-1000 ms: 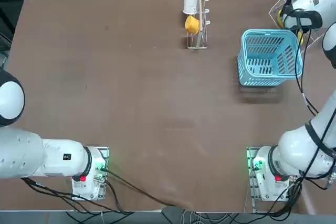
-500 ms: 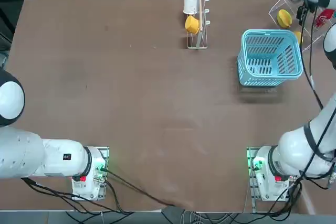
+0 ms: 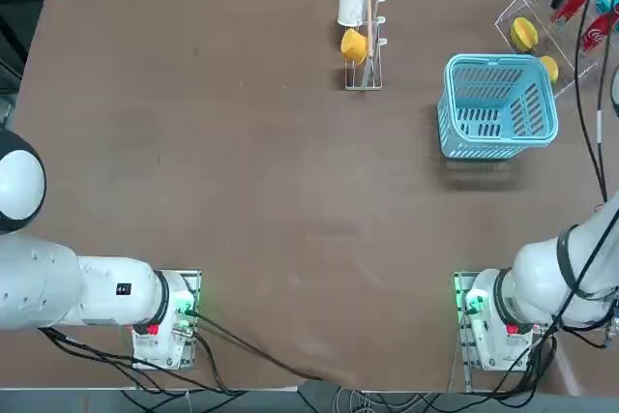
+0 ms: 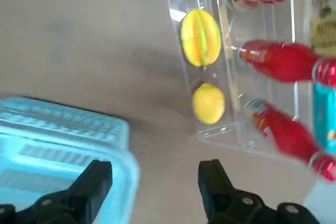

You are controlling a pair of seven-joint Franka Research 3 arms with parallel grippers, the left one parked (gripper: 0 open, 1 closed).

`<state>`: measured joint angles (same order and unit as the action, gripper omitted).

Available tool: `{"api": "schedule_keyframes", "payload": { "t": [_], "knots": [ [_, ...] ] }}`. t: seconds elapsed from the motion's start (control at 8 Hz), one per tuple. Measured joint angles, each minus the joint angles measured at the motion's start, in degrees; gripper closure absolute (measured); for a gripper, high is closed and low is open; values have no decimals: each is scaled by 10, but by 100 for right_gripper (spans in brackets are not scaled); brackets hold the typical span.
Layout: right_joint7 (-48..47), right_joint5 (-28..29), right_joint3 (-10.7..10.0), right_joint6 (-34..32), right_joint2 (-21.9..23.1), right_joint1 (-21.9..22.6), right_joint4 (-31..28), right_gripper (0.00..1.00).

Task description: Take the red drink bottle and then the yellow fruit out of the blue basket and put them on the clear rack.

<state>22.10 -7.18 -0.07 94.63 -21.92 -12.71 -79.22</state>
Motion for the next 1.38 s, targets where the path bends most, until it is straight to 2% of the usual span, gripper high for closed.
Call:
{"api": "schedule_keyframes", "payload": {
  "t": [0.5,1.0,1.38],
  "knots": [
    [-78,75,3,-50,69,13,0,0],
    [-182,85,5,-66,131,44,-8,0],
    [-203,84,6,-67,191,73,-64,0]
  ]
}}
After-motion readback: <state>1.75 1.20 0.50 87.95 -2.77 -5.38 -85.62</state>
